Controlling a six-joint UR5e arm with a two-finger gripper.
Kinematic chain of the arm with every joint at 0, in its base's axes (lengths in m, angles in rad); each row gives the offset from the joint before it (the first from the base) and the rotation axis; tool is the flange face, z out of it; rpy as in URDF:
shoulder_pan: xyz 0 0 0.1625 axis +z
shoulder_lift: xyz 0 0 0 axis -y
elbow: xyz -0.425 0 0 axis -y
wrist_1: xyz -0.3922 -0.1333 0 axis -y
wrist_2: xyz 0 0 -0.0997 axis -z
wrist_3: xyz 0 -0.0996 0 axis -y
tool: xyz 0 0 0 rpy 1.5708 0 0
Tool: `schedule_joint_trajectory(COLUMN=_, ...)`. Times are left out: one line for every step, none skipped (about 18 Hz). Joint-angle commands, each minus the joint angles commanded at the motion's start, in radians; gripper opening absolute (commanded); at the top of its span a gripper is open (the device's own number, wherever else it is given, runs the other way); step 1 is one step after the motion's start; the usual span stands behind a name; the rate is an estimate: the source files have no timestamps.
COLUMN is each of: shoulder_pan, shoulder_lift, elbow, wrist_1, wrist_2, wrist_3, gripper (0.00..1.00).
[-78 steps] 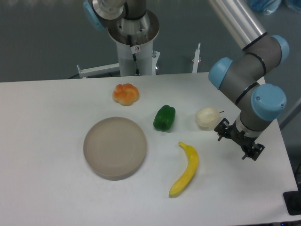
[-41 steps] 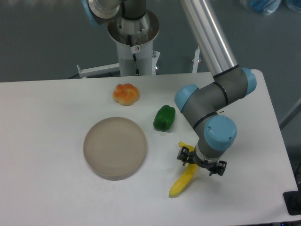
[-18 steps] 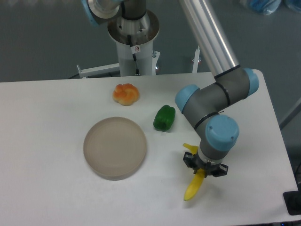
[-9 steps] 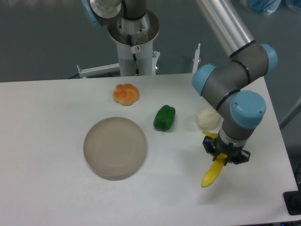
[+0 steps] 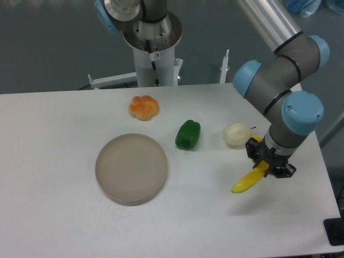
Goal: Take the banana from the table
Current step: 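Lift the banana up off the table with the gripper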
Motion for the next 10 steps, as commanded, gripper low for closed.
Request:
schedule_joint_trajectory(shoulder_pan=0.0, shoulder_lift=0.0, elbow=0.0, wrist_1=-0.002, wrist_2=0.0, wrist_3=0.017, gripper=0.0)
schedule_joint_trajectory(shoulder_pan=0.0, shoulder_lift=0.0, elbow=0.0, wrist_1=0.0, wrist_2=0.0, wrist_3=0.025, gripper=0.0)
schedule_joint_trajectory(shoulder_pan=0.0, shoulder_lift=0.0, elbow=0.0, wrist_1=0.0, wrist_2=0.0, wrist_3=0.032, gripper=0.0)
schedule_joint_trajectory(shoulder_pan=0.0, shoulder_lift=0.002, elbow=0.0, wrist_1=0.0, wrist_2=0.001, wrist_3=0.045, gripper=0.0)
schedule_joint_trajectory(shoulder_pan=0.0, shoulder_lift=0.002, elbow=0.002, wrist_1=0.0, wrist_2=0.001, wrist_3=0.049, gripper=0.0)
schedule_joint_trajectory(shoulder_pan=0.0, shoulder_lift=0.0, elbow=0.003, wrist_1=0.003, wrist_2=0.0, wrist_3=0.049, gripper=0.0)
schedule_joint_trajectory(shoulder_pan=0.0, shoulder_lift=-0.002, elbow=0.003, wrist_1=0.005, wrist_2=0.001, wrist_3=0.049, gripper=0.0)
schedule_joint_trajectory(shoulder_pan=-0.002, shoulder_lift=-0.002, elbow=0.003, wrist_1=0.005, wrist_2=0.003, wrist_3=0.048, gripper=0.0)
schedule_joint_trajectory(shoulder_pan=-0.003, shoulder_lift=-0.002, elbow=0.003, wrist_1=0.005, wrist_2=0.008, wrist_3=0.048, gripper=0.0)
schedule_joint_trajectory(shoulder_pan=-0.003, shoulder_lift=-0.002, elbow=0.002, wrist_1=0.005, wrist_2=0.009, wrist_3=0.048, gripper=0.0)
